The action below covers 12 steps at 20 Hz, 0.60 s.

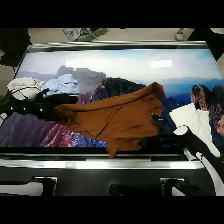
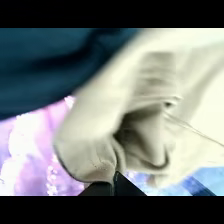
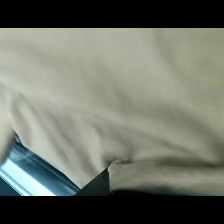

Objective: Fold the shirts.

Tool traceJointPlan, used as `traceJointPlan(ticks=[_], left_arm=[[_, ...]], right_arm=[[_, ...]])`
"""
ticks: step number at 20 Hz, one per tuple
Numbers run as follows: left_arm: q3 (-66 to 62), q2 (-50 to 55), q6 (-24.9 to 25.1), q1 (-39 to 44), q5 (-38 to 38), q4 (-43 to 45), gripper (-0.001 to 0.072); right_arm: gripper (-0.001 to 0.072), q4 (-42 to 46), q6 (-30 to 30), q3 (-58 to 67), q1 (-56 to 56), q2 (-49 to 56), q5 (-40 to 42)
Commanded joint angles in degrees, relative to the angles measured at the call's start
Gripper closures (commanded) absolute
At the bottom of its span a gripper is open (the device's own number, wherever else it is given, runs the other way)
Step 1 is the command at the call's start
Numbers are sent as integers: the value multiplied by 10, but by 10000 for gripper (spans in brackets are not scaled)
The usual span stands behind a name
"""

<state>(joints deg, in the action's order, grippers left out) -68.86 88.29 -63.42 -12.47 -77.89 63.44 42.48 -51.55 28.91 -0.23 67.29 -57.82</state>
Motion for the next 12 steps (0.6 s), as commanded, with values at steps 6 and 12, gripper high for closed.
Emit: traceJointPlan(ticks=[6,12], left_arm=[[-155,-209,-3,-45,67,-110,685],[-328,-412,-242,-115,196,-49,685]], right_arm=[[674,216,34,345,-43,-148,-16],[674,405,-105,680,-106,-279,82]])
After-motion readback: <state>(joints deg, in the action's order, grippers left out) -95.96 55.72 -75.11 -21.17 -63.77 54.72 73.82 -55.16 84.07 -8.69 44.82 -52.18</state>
